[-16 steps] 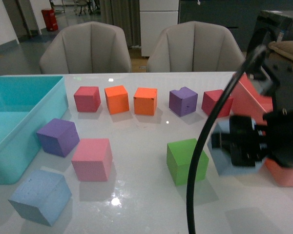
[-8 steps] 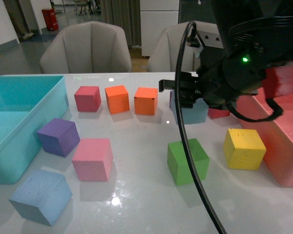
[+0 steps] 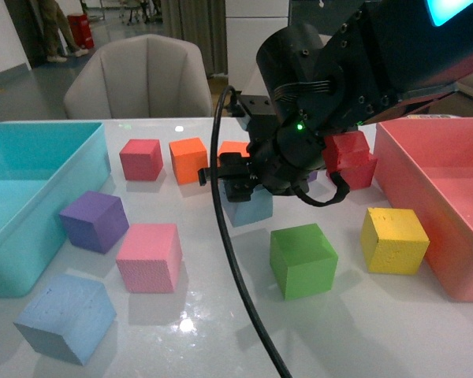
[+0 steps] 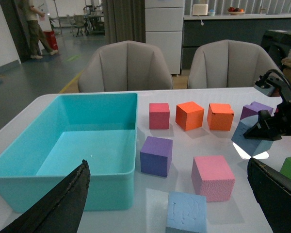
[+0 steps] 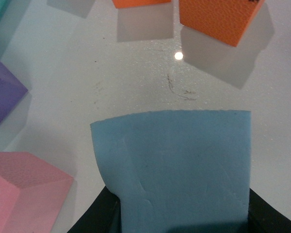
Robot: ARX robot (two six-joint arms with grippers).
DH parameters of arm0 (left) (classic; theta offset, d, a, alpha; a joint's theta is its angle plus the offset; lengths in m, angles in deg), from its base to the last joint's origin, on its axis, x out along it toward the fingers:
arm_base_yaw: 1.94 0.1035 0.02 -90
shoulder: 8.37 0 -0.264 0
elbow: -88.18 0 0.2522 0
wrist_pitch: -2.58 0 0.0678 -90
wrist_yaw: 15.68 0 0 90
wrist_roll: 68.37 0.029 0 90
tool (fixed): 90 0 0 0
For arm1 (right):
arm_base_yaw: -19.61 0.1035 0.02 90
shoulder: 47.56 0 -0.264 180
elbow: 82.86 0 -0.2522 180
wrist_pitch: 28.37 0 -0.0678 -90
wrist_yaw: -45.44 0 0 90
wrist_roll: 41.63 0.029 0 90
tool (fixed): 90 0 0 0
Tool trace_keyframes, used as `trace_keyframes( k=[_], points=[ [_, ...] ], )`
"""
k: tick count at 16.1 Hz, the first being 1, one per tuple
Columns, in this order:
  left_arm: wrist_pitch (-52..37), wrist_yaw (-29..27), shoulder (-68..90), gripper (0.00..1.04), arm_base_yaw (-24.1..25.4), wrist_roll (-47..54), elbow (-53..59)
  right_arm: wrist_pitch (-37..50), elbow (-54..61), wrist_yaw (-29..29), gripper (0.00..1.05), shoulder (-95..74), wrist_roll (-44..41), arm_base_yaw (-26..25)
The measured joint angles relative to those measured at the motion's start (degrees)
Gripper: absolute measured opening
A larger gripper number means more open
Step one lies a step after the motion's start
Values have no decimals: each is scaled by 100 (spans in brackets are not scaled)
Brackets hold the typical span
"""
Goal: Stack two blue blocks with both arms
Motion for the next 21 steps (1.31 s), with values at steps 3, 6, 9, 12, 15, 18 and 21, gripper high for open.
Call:
trace_keyframes(
  k=[3,6,9,12,15,18,21],
  points=[
    [0,0,0,98,0,0,0,-177,-295,-138,42,-236,-144,44],
    [0,0,0,98,0,0,0,-254,-341,-219,42,-323,-227,63],
    [0,0,0,98,0,0,0,-313,-229,-219,42,-326,-352,61],
    [0,0,0,98,0,0,0,-417,-227,-210,42,-326,-442,59],
    [0,0,0,98,0,0,0,-485,-275,-127,76,-330,-439,76],
    [0,0,0,98,0,0,0,-254,-236,-48,98,-328,-393,101],
    [0,0,0,98,0,0,0,-17,118,262,98,-35,-286,94]
  ],
)
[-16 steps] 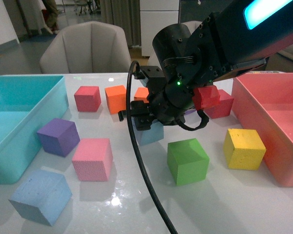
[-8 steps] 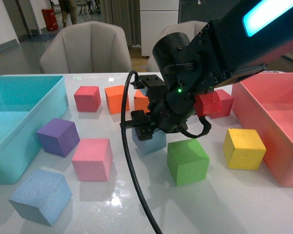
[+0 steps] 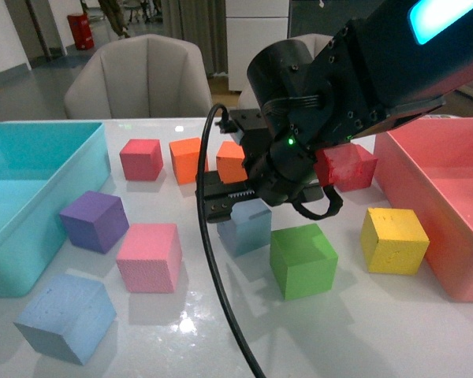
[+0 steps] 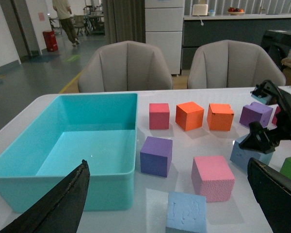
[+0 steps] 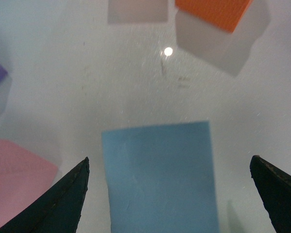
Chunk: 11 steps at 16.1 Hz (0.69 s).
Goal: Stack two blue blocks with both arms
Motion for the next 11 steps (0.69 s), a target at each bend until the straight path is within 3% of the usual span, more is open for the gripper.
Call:
trace_keyframes(
  k=[7,11],
  points=[
    [0,0,0,98,0,0,0,2743,883,1423,98,203,404,15],
    [0,0,0,98,0,0,0,3438,1010,1482,98,203,498,33]
  ],
)
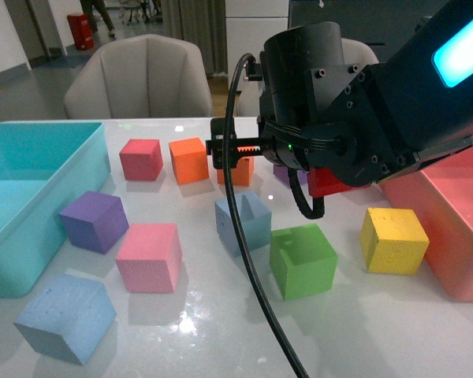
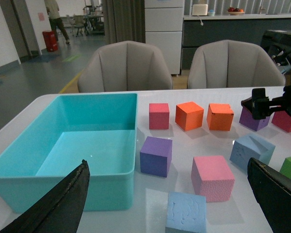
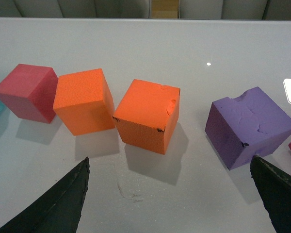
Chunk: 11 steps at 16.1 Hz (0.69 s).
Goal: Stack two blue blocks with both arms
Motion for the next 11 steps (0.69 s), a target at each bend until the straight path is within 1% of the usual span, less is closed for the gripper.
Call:
trace_keyframes(
  k=[1,2,3,4,5,7,9,10,11],
  points=[
    [0,0,0,98,0,0,0,319,68,87,97,0,4,15],
    [0,0,0,98,0,0,0,1895,693,883,86,83,-297,-2],
    [0,0,0,98,0,0,0,2824,1582,1185,75,433,-566,-79],
    [2,-2,0,98,0,0,0,3659,2562,1147,62,955,-754,-337],
    [0,0,0,98,0,0,0,4229,3373,1021,49,1576,-813,-651],
    [0,0,0,98,0,0,0,4690,4664,767,25,2610,-863,-1071],
    [0,0,0,98,0,0,0,4719,5766,393,1,3171,-938,-1200],
    [0,0,0,98,0,0,0,4741,6452,160,2,3899,-931,-1504],
    [0,0,0,98,0,0,0,4734,6673,94,2,4197,-931,-1609]
  ],
)
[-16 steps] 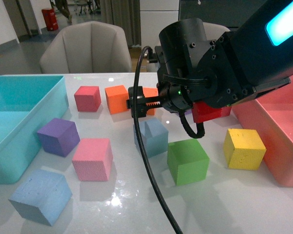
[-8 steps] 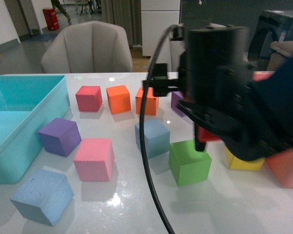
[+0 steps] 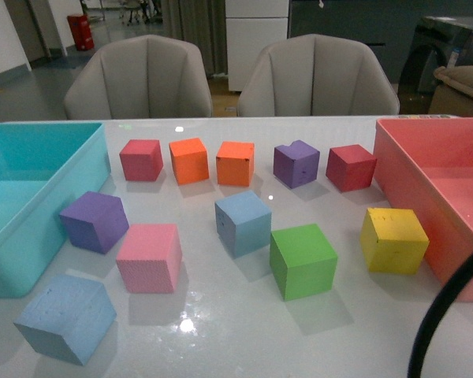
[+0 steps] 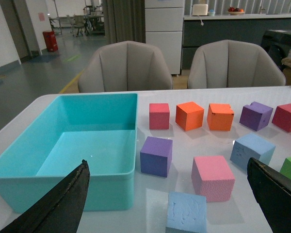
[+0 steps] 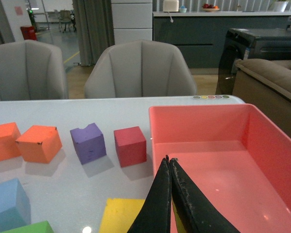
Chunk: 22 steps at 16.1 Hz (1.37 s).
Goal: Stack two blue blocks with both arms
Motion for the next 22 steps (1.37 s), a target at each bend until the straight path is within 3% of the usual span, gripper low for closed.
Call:
trace_keyframes(
  k=[9,11,22],
  points=[
    [0,0,0,98,0,0,0,-1569,1392,-634,2,2857,0,-575],
    [0,-2,0,98,0,0,0,-1998,1545,-1005,2,3449,0,-1019],
    [0,0,0,98,0,0,0,-4459,1843,-1047,2,6325,0,-1032]
  ],
)
